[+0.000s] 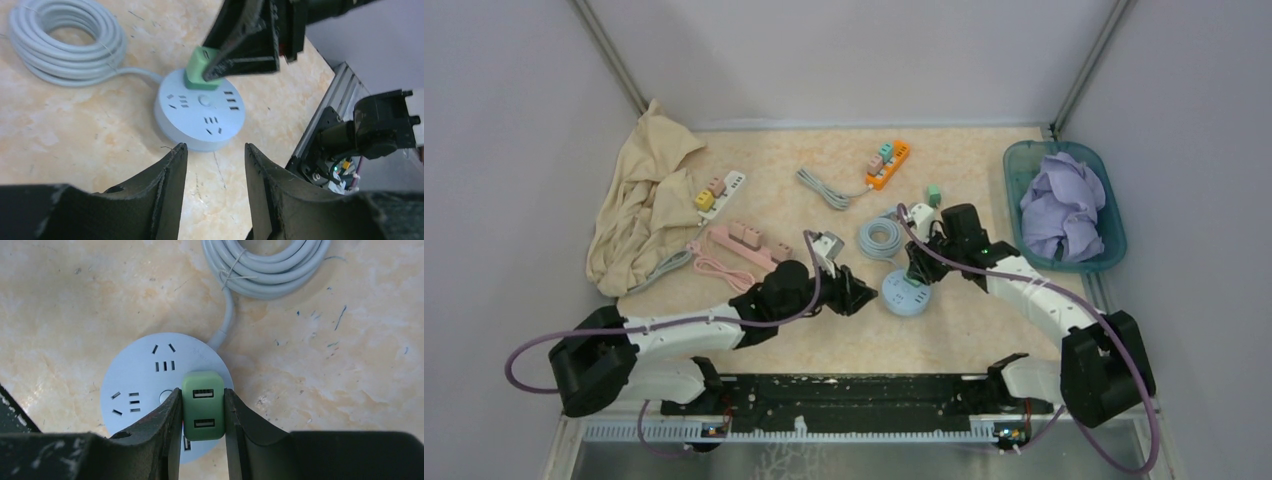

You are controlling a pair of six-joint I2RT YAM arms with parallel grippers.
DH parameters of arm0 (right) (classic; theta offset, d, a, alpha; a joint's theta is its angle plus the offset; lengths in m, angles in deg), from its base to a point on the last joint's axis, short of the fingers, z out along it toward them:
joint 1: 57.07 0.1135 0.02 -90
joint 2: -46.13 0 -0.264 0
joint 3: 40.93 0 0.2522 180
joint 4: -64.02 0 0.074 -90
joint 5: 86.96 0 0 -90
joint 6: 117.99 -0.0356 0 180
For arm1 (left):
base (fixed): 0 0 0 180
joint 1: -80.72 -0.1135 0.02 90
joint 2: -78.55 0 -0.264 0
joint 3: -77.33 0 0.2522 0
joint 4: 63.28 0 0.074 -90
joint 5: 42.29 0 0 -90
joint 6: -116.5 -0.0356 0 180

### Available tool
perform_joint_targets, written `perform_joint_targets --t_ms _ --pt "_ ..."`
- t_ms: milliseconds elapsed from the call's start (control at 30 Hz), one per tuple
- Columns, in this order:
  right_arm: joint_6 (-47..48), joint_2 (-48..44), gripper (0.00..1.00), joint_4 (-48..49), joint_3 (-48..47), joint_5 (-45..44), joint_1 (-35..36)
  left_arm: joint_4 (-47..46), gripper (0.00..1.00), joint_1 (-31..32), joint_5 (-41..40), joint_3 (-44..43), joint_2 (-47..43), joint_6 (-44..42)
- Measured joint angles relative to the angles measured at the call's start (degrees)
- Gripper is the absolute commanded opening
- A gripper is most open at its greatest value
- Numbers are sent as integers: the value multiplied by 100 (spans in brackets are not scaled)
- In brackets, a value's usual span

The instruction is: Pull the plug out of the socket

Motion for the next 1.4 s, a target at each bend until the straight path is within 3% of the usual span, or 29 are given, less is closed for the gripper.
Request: perform_joint_targets --t_ms 167,300,600,867,1100,1167,1267,1400 --pt "0 -267 0 496 328 -195 85 -24 48 651 -518 35 240 144" --pt "162 -380 0 750 610 -269 251 -409 36 750 -828 413 356 608" --pt "389 -380 0 1115 809 -295 466 -1043 36 750 -999 352 1191 1386" --pt "546 -380 0 1263 946 -315 479 -1878 48 750 -868 348 1851 275" --pt "551 -380 0 1268 949 -282 479 -3392 80 859 -579 627 2096 -1296" --pt "546 -380 0 1268 949 -273 479 -3910 85 892 -573 780 2275 -1637" --pt "527 -380 0 1268 949 -262 479 -4371 84 911 -820 907 2618 -1696" --pt "466 -380 0 1268 946 -247 479 -4336 79 909 -1274 907 2732 -1119"
